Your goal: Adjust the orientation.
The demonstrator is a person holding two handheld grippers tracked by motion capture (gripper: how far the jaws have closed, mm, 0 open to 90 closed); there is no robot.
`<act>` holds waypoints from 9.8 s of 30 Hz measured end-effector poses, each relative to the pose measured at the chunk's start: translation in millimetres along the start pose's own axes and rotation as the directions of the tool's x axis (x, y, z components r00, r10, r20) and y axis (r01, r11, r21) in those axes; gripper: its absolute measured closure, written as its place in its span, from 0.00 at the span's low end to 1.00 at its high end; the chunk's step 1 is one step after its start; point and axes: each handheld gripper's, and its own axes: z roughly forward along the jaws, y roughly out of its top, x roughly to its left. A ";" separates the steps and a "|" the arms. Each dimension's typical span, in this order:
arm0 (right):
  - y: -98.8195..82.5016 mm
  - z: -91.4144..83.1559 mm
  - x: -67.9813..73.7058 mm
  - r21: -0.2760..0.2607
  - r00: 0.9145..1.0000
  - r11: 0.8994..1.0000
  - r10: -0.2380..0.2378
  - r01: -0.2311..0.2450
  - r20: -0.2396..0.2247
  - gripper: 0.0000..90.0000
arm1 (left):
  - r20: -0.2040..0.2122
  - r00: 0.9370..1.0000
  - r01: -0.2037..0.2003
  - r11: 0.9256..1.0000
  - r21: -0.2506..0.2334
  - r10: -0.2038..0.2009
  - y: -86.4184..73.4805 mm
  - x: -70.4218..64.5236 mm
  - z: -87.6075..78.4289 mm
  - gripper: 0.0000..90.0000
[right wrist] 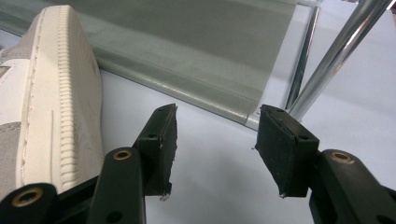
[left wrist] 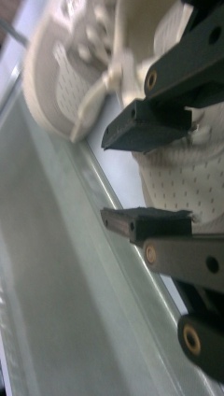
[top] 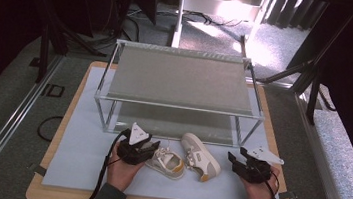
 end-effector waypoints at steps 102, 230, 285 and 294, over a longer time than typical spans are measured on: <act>19.3 5.0 75.7 -0.085 0.920 0.965 -0.262 0.248 -0.291 0.44 | -0.095 0.992 0.082 0.996 0.023 -0.080 -37.1 -12.0 -38.4 0.39; -5.6 1.5 94.6 0.003 0.833 0.979 -0.171 0.203 -0.527 0.42 | 0.235 0.972 -0.035 0.990 0.136 0.002 -41.2 -18.6 -14.7 0.12; 10.9 -14.1 87.6 -0.073 0.870 0.986 -0.169 0.152 -0.463 0.67 | 0.301 0.953 0.020 0.998 0.053 -0.035 -38.0 -9.2 -43.7 0.40; 23.6 10.4 101.9 0.014 0.913 0.988 -0.139 0.156 -0.385 0.65 | 0.225 0.971 0.070 0.996 0.058 -0.082 -25.5 -6.1 -31.7 0.56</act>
